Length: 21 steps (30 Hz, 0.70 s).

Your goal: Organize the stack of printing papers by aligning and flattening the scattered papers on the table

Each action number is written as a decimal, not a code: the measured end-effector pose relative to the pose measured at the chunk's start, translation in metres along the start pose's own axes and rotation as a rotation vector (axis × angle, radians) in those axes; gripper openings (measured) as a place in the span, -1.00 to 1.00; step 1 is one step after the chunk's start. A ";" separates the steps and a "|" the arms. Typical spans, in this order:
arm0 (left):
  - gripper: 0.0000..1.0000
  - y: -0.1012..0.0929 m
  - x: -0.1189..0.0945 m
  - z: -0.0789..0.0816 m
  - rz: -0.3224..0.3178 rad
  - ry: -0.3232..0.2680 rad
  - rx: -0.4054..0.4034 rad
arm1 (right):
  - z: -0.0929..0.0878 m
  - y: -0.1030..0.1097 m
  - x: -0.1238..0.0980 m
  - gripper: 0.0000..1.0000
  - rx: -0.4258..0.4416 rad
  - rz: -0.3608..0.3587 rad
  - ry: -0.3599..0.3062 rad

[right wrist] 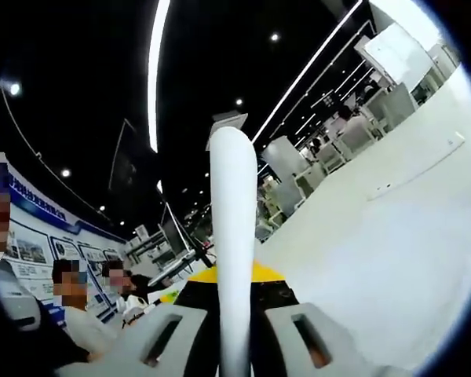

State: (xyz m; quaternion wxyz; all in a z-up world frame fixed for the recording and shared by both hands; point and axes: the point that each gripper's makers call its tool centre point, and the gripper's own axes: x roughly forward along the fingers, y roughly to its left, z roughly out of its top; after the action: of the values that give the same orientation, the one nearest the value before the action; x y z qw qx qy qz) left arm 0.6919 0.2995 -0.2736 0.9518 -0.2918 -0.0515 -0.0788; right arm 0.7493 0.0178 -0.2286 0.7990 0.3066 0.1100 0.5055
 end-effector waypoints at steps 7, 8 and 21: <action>-0.18 0.003 -0.001 0.003 0.015 -0.015 0.007 | -0.005 0.021 0.006 -0.98 -0.026 0.081 0.023; -0.18 0.002 0.000 0.002 0.012 -0.012 0.004 | -0.006 0.022 0.006 -0.98 -0.028 0.085 0.022; -0.10 -0.001 0.001 0.000 -0.011 0.005 -0.003 | -0.004 0.024 0.008 -0.99 0.020 0.103 0.007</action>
State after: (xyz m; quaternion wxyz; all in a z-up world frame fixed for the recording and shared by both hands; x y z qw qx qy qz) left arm 0.6926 0.2989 -0.2732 0.9511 -0.2926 -0.0505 -0.0847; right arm 0.7330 0.0334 -0.2162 0.7684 0.3180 0.1016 0.5461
